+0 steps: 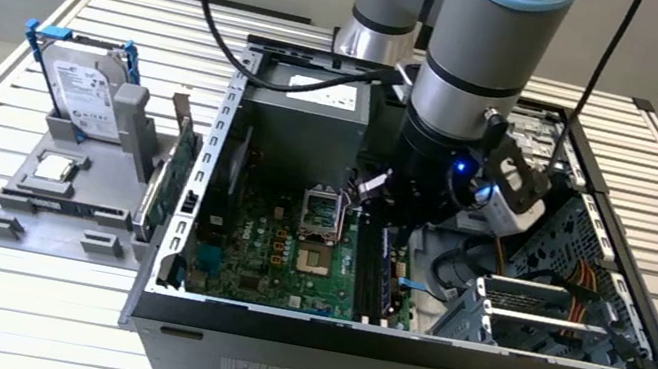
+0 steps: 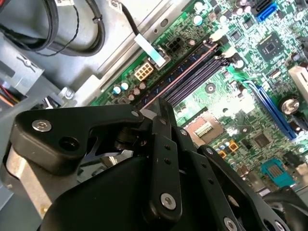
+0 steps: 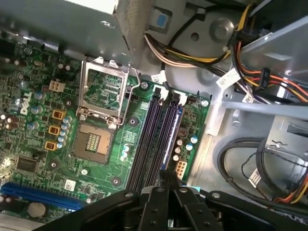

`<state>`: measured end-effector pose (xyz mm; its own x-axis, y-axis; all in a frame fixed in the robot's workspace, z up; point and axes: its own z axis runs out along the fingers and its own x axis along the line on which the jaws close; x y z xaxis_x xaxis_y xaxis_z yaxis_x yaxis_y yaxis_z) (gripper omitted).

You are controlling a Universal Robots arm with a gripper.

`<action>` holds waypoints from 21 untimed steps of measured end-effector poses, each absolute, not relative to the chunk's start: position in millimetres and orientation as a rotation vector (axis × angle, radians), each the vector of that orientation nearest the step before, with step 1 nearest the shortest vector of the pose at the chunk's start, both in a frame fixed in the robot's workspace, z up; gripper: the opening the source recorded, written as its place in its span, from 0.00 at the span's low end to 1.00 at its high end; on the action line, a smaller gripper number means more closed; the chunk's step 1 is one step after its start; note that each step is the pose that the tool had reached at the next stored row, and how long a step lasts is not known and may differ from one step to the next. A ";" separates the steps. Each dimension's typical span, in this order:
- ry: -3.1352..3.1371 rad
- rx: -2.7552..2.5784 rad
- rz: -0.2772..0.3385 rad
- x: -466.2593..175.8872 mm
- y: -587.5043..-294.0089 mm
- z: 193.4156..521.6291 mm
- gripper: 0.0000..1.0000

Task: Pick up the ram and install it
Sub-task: 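Press down the ram until it locks into place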

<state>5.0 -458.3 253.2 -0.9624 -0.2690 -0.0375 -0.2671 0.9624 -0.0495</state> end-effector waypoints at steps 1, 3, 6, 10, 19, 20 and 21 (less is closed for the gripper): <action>3.066 -0.435 -0.068 4.9 -458.2 253.1 0.00; 3.061 -0.464 -0.067 4.7 -457.9 253.0 0.00; 3.054 -0.509 -0.066 4.5 -457.5 252.9 0.00; 3.042 -0.568 -0.064 4.1 -456.9 252.5 0.00; 3.013 -0.700 -0.061 3.2 -455.7 251.8 0.00; 3.009 -0.715 -0.061 3.1 -455.6 251.7 0.00; 3.006 -0.729 -0.061 3.1 -455.4 251.6 0.00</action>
